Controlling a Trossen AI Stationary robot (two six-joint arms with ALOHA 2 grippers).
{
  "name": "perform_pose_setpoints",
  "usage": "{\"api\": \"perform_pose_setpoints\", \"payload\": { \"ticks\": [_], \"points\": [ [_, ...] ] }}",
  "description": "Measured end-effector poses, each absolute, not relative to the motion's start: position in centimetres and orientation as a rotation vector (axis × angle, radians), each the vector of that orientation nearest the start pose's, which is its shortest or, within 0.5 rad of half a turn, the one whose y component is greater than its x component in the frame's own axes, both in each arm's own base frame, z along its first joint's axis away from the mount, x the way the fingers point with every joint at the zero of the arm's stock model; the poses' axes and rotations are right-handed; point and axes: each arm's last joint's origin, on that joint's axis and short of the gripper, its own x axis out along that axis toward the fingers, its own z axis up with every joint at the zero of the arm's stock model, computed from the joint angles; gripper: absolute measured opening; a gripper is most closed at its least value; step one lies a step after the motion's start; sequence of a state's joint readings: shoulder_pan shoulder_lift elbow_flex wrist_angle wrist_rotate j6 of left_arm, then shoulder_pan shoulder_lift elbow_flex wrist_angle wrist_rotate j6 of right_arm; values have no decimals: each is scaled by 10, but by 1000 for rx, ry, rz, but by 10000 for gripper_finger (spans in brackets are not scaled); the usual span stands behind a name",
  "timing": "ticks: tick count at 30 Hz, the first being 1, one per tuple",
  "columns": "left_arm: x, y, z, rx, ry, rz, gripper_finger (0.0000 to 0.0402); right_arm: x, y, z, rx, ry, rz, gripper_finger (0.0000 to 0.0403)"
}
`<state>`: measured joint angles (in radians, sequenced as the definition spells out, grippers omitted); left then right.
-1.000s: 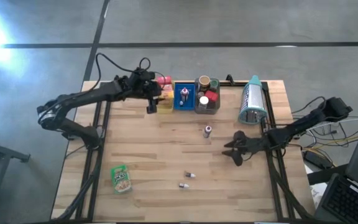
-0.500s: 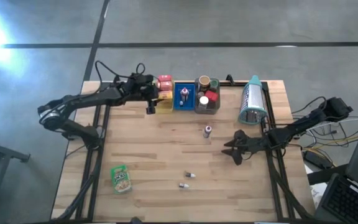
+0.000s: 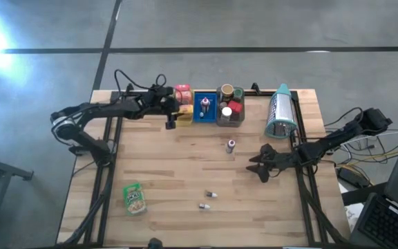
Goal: Pick & Place Kitchen Items
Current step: Put the yellow cereal box into the yellow bin
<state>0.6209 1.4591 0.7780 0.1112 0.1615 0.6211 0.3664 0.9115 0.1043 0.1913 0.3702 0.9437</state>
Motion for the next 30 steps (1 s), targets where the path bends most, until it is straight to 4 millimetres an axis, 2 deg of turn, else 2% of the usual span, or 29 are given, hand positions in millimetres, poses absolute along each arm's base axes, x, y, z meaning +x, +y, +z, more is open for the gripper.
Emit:
{"api": "perform_pose_setpoints", "payload": {
  "ticks": [4, 9, 24, 27, 30],
  "points": [
    [247, 171, 206, 341, 640, 282, 197, 142, 43, 122, 696, 519, -269, 266],
    [246, 171, 206, 377, 650, 277, 197, 142, 43, 122, 696, 520, -269, 266],
    [246, 171, 206, 385, 658, 275, 198, 142, 43, 122, 703, 519, -270, 220],
    [246, 171, 206, 387, 659, 277, 211, 142, 43, 122, 704, 517, -269, 216],
    [246, 171, 206, 389, 661, 281, 242, 143, 44, 123, 707, 514, -266, 212]
  ]
}}
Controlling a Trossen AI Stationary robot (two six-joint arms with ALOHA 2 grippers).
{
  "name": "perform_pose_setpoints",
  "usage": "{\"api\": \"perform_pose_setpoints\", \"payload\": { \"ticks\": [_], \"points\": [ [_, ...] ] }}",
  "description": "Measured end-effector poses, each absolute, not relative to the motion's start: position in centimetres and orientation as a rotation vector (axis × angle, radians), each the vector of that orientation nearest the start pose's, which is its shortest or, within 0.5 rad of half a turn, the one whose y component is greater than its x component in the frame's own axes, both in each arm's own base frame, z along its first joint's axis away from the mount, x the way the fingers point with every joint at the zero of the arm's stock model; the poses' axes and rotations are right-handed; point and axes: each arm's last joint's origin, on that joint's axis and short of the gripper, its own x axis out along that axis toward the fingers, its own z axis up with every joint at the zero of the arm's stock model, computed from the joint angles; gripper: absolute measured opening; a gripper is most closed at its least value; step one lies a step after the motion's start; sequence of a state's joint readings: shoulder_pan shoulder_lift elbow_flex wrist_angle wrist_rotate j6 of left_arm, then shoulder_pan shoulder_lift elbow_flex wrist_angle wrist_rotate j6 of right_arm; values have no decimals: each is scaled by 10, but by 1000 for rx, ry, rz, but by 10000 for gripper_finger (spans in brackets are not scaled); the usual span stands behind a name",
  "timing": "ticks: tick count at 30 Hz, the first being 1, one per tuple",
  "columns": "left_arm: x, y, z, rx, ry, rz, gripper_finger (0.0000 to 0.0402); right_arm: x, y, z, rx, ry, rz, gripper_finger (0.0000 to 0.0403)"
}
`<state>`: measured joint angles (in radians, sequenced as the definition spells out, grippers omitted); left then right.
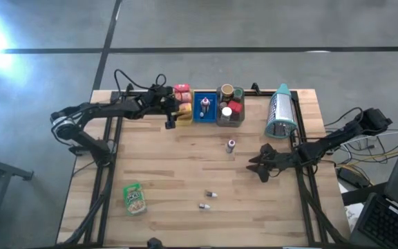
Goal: Pick & Place Kitchen Items
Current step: Put the yellow cereal box into the yellow bin, then put the small purple food coloring bottle into the blue bin
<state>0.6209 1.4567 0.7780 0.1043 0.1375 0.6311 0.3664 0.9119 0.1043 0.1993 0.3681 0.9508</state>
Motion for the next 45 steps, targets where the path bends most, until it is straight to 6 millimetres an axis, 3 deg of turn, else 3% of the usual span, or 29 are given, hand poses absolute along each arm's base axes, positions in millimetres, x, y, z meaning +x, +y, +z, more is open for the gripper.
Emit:
{"api": "perform_pose_setpoints", "payload": {
  "ticks": [5, 11, 17, 27, 38, 45],
  "points": [
    [246, 171, 206, 421, 667, 272, 288, 143, 44, 123, 712, 513, -267, 207],
    [248, 173, 213, 459, 662, 288, 298, 143, 44, 123, 718, 512, -269, 217],
    [253, 180, 232, 481, 647, 398, 298, 143, 44, 123, 718, 512, -269, 231],
    [260, 189, 266, 371, 588, 576, 298, 143, 44, 123, 718, 512, -269, 253],
    [263, 184, 294, 327, 732, 519, 298, 143, 44, 122, 713, 514, -270, 268],
    [267, 168, 333, 291, 787, 466, 298, 143, 44, 122, 668, 519, -257, 279]
  ]
}}
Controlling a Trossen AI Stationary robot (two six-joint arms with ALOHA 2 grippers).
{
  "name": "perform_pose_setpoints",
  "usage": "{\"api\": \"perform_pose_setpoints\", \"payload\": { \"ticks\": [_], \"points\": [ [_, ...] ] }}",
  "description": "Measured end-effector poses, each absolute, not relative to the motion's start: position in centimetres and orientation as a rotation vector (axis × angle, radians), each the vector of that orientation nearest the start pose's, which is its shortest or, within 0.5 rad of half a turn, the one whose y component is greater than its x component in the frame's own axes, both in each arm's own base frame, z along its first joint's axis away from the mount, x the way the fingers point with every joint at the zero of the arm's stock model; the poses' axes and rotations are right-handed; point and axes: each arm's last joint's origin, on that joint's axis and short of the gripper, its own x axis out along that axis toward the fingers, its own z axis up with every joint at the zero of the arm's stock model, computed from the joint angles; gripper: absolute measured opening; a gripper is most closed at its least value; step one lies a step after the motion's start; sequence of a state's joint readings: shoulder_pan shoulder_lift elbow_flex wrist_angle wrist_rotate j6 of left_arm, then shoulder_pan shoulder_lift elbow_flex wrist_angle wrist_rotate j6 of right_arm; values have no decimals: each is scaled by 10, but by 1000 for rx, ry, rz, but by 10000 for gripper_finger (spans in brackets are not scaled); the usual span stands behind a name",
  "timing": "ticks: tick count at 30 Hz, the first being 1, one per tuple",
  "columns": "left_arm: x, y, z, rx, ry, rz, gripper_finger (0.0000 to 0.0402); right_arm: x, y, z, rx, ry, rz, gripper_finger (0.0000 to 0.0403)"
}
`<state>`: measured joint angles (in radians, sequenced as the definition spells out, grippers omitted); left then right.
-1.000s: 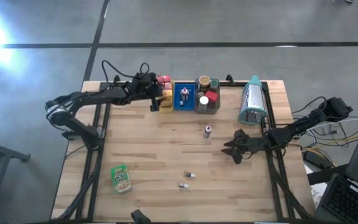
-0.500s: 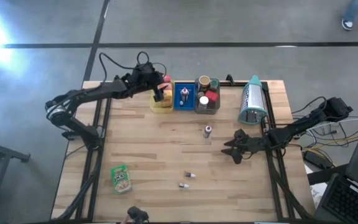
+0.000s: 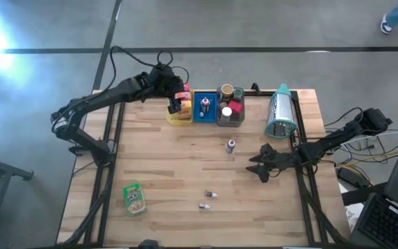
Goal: Pick & Place Kitchen Items
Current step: Put the small purple food coloring bottle into the blue bin
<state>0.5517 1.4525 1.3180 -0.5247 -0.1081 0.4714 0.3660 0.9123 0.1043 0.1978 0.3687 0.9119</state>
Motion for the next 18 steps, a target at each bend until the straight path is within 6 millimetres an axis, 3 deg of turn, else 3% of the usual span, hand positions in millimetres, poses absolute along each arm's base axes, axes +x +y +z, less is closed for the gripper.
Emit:
{"api": "perform_pose_setpoints", "payload": {
  "ticks": [11, 18],
  "points": [
    [274, 120, 409, 312, 735, 479, 298, 143, 44, 122, 695, 516, -265, 293],
    [276, 73, 438, 371, 704, 440, 298, 143, 43, 122, 659, 515, -261, 285]
  ]
}}
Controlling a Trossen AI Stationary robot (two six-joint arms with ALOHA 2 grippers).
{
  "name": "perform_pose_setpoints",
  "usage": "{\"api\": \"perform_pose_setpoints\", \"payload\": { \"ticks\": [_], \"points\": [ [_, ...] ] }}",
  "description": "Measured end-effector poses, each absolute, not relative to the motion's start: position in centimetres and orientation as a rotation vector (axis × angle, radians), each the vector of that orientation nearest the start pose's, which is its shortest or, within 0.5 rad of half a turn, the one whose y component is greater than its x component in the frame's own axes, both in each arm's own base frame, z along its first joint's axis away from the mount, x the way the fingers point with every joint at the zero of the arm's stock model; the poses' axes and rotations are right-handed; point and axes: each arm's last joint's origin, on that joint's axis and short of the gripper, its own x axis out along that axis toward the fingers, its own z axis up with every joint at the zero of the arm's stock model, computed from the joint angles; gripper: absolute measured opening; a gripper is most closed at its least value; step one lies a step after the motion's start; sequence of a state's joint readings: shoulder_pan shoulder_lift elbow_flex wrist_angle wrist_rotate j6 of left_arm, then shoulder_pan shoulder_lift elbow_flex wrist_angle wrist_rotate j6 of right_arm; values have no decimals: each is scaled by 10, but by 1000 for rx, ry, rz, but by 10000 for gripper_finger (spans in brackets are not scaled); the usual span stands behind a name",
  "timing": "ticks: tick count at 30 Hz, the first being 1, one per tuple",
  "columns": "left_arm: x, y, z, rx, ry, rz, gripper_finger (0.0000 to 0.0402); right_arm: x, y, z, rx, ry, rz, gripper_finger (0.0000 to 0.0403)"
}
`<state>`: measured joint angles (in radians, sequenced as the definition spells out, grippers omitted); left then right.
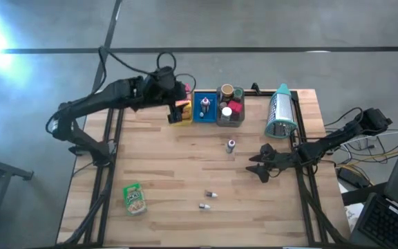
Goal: Pick & Place Kitchen Items
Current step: Put the small purple food coloring bottle into the blue bin
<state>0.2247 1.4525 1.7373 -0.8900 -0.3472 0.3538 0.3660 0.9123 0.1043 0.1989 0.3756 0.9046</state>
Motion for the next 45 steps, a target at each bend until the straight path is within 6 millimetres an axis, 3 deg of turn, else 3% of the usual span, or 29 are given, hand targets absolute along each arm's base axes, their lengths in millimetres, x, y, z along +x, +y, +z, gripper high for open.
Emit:
{"api": "perform_pose_setpoints", "payload": {
  "ticks": [11, 21, 26, 35, 45],
  "points": [
    [266, 15, 449, 254, 730, 374, 298, 145, 43, 127, 497, 462, -240, 234],
    [246, -10, 433, -1, 909, 433, 298, 148, 40, 133, 310, 377, -308, 212],
    [243, -28, 422, 4, 920, 475, 298, 150, 40, 137, 247, 341, -301, 217],
    [247, -57, 379, 33, 878, 570, 298, 165, 34, 163, 128, 420, -366, 234],
    [249, -66, 311, -33, 751, 490, 298, 171, 33, 190, 105, 588, -375, 249]
  ]
}}
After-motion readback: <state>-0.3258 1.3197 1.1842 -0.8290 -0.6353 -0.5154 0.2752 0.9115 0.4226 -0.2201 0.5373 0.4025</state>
